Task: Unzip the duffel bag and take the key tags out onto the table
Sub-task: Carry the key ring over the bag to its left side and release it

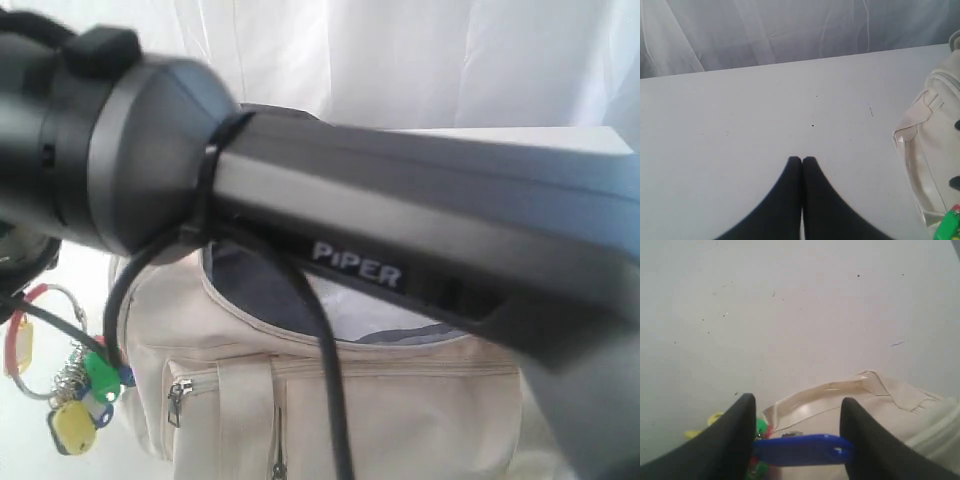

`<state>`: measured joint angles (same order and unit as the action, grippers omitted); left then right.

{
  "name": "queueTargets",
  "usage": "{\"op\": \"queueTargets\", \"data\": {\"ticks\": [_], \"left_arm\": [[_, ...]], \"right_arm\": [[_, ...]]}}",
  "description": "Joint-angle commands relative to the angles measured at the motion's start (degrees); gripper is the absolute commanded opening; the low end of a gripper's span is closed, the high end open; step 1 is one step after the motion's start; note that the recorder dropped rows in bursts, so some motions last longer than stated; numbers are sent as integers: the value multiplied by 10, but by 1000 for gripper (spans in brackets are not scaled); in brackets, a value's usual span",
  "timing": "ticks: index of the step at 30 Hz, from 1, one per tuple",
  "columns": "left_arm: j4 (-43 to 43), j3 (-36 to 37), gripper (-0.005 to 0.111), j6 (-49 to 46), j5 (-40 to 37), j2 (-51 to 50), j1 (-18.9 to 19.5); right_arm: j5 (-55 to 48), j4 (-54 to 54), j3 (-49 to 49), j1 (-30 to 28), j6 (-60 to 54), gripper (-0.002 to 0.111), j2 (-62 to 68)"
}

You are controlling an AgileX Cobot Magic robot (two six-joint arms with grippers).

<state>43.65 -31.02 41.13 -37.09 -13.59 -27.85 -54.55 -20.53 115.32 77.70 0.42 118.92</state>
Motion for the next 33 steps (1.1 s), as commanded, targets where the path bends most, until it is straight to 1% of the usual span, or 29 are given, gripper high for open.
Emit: {"op": "queueTargets", "data": {"ticks": [1, 5, 9, 12, 18, 27, 29, 31, 33], "left_arm": [[12, 4, 0, 12, 6, 4, -3], [12, 4, 0, 15, 7, 4, -3], [12, 4, 0, 15, 10, 4, -3], [12, 4, 0, 16, 11, 4, -3], [12, 4, 0, 17, 15, 4, -3], [10, 5, 0, 17, 16, 4, -3], [10, 5, 0, 17, 17, 4, -3], [10, 5, 0, 17, 17, 4, -3], [10, 5, 0, 17, 17, 4, -3]], "right_arm": [[24, -3, 5, -8, -4, 0, 30], [19, -7, 5, -30, 5, 0, 55], [14, -9, 5, -70, 61, 0, 71], [-9, -5, 5, -91, 76, 0, 79], [-71, -3, 5, -104, 76, 0, 109], [-108, -9, 5, -109, 73, 1, 149], [-111, -9, 5, -112, 73, 7, 149], [-113, -9, 5, -114, 73, 17, 145], [-118, -9, 5, -114, 73, 32, 136]]}}
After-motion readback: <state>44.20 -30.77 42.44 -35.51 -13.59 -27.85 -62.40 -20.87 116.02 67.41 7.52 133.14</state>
